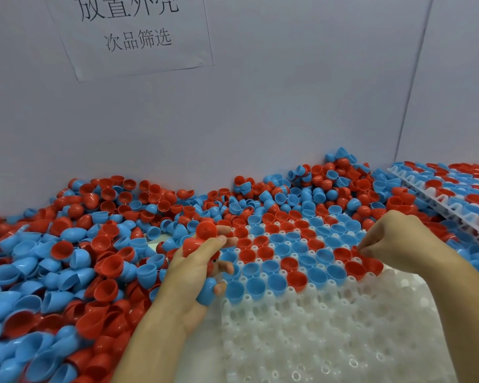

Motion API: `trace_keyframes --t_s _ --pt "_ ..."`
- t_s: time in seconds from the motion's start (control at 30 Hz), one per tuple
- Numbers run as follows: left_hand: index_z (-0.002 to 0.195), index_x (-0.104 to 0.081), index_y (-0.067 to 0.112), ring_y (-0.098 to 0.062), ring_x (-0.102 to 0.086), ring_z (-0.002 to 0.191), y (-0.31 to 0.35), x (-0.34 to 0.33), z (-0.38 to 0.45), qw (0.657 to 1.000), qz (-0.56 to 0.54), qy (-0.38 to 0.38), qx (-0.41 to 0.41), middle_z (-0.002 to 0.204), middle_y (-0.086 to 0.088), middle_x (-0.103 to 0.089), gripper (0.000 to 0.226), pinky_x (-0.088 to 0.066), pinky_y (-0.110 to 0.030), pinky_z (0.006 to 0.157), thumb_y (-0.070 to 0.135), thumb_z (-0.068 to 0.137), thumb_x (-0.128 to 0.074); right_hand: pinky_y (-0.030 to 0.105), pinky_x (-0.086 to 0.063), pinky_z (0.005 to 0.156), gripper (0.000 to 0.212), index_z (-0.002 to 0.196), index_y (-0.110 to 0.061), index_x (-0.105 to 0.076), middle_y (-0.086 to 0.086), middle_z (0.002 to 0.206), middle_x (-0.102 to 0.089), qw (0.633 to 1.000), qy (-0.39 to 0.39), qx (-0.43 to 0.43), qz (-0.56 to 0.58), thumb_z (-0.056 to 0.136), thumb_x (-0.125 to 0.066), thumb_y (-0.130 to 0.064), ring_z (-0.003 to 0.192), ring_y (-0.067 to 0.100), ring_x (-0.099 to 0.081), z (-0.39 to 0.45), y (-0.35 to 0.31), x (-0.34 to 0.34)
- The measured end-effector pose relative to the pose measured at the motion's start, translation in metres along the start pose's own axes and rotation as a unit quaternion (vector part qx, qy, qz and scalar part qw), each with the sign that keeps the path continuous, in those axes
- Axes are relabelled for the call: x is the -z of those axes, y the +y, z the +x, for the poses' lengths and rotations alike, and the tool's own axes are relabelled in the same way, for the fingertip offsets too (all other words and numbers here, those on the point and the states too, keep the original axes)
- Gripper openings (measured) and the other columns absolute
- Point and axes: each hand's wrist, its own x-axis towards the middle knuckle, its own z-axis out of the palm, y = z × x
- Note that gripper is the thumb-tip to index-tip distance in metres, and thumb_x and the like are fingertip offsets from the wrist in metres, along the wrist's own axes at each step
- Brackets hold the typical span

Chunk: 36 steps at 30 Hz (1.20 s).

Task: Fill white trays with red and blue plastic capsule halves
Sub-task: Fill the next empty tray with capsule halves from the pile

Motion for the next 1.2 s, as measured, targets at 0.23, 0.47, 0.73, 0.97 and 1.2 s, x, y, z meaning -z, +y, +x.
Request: trace_keyframes --t_s 0.23,0.47,0.73,0.97,1.2 --pt "0.085 -0.079 0.019 -0.015 -0.06 0.054 0.002 0.0 -0.002 1.0 -0.013 -0.01 0.009 0.094 -0.011 -0.075 0.017 -0.036 -0.02 0.032 0.014 0.093 -0.065 0.023 -0.058 0.064 0.01 0.094 -0.013 -0.08 0.001 0.088 -0.073 1.0 -0.022 -0.002 -0.013 0.086 -0.075 -0.009 0.076 0.015 -0.067 0.002 0.0 -0.002" --pt "0.089 -0.076 0.015 -0.015 -0.057 0.053 0.0 0.0 -0.002 0.999 0.031 0.0 0.011 0.074 -0.006 -0.066 0.01 -0.033 -0.021 0.034 0.016 0.092 -0.067 0.013 -0.052 0.061 0.015 0.099 -0.04 -0.069 -0.015 0.092 -0.072 0.951 0.092 0.226 0.19 0.091 -0.067 -0.028 0.076 0.002 -0.065 -0.027 -0.053 -0.005" --pt "0.081 -0.075 0.038 -0.013 -0.061 0.062 0.003 -0.004 -0.011 0.977 0.164 -0.135 -0.019 0.078 0.004 -0.07 0.009 -0.036 -0.024 0.039 0.042 0.072 -0.077 0.005 -0.049 0.075 0.015 0.102 -0.039 -0.074 -0.024 0.093 -0.067 0.901 -0.005 0.347 0.261 0.089 -0.071 -0.031 0.091 -0.008 -0.061 -0.069 -0.13 -0.056" --pt "0.1 -0.074 0.025 -0.018 -0.062 0.065 0.003 -0.005 -0.012 0.974 0.139 -0.181 -0.014 0.109 -0.004 -0.075 0.014 -0.036 -0.02 0.036 0.031 0.088 -0.07 0.017 -0.057 0.059 0.02 0.084 -0.03 -0.075 -0.009 0.078 -0.073 0.897 0.066 0.216 0.379 0.088 -0.073 -0.011 0.072 0.002 -0.069 -0.058 -0.12 -0.055" --pt "0.115 -0.07 0.021 -0.019 -0.062 0.059 0.002 -0.005 -0.008 0.991 0.092 -0.092 -0.028 0.11 -0.009 -0.075 0.044 -0.037 -0.021 0.035 0.04 0.075 -0.072 0.019 -0.058 0.061 0.018 0.095 -0.035 -0.07 -0.009 0.085 -0.073 0.898 0.075 0.192 0.389 0.09 -0.071 -0.018 0.074 0.007 -0.07 -0.052 -0.116 -0.059"
